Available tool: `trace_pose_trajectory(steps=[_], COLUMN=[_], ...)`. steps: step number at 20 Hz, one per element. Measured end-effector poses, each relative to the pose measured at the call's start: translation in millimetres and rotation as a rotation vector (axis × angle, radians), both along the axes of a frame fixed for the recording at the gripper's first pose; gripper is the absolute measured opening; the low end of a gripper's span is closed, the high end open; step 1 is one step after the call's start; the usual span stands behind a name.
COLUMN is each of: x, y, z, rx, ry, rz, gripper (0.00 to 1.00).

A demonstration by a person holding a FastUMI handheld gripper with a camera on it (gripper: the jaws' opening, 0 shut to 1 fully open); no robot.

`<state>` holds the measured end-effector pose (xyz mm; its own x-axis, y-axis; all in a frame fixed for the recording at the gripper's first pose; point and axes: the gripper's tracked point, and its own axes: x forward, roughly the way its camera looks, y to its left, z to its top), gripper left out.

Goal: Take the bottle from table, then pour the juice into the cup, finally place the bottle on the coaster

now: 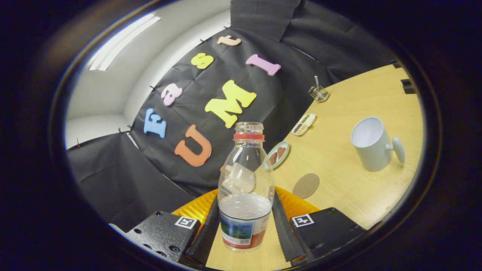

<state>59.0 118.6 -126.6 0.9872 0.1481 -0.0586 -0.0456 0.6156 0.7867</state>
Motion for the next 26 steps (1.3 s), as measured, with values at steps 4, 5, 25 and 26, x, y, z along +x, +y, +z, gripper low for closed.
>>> trace_pose_trajectory(steps=[4,5,25,26], x=[8,9,19,20], y=[-4,-5,-50,-50], z=[6,7,17,18], rx=[0.102,0.128,0.564,0.589], ry=[0.007,0.003,-0.027,-0.030], rz=[0.004,0.011,0.013,0.016], gripper=[0.76,0.76,0.77,0.77])
